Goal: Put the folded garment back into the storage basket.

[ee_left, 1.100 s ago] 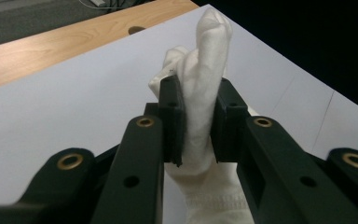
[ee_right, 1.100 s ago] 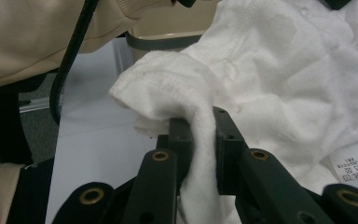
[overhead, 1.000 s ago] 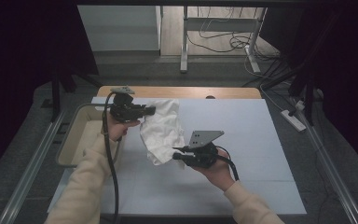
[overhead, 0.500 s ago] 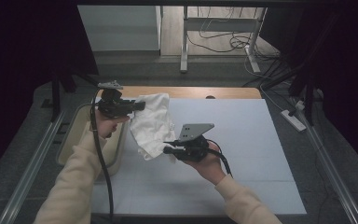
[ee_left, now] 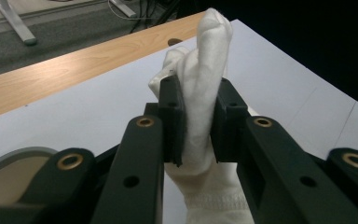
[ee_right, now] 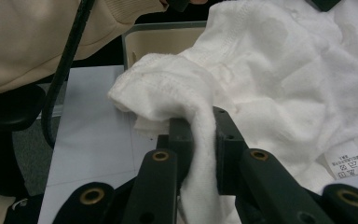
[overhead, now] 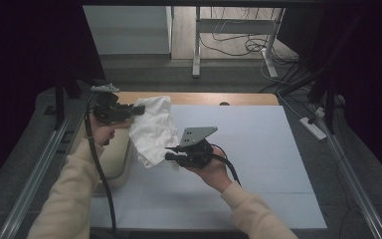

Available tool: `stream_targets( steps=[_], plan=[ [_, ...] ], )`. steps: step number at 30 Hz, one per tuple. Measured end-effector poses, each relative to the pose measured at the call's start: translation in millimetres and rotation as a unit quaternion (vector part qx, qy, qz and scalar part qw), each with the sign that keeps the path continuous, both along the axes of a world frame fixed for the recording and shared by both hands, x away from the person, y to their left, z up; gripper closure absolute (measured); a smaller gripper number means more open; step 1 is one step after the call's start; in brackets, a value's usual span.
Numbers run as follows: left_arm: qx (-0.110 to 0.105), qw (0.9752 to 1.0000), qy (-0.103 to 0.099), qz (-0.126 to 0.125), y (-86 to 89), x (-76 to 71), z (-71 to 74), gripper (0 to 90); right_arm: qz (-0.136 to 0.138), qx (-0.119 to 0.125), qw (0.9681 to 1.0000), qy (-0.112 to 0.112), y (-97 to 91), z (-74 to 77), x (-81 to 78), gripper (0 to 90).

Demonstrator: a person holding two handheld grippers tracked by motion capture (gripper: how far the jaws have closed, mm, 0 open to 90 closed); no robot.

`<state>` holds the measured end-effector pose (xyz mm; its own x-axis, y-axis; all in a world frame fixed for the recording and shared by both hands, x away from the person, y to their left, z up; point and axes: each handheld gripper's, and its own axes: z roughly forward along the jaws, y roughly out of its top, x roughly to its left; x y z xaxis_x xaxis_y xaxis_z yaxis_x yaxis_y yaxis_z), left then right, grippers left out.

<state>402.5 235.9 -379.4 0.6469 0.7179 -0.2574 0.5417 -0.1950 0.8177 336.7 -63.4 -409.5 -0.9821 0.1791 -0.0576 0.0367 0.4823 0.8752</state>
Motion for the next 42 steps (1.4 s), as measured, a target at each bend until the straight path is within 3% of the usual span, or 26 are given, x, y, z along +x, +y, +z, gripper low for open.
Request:
stream_targets(
  steps=[22,42],
  plan=[
    [-0.001,0.9993,-0.001,0.038,46.1,-6.1,4.0,75.5,0.017,0.0,0.9998,0.003,44.2,4.5,9.5,80.2],
    [0.009,0.9977,0.015,0.066,82.3,-7.0,-1.7,75.5,0.035,-0.003,0.9994,0.009,85.0,-1.2,14.8,80.3]
  ],
)
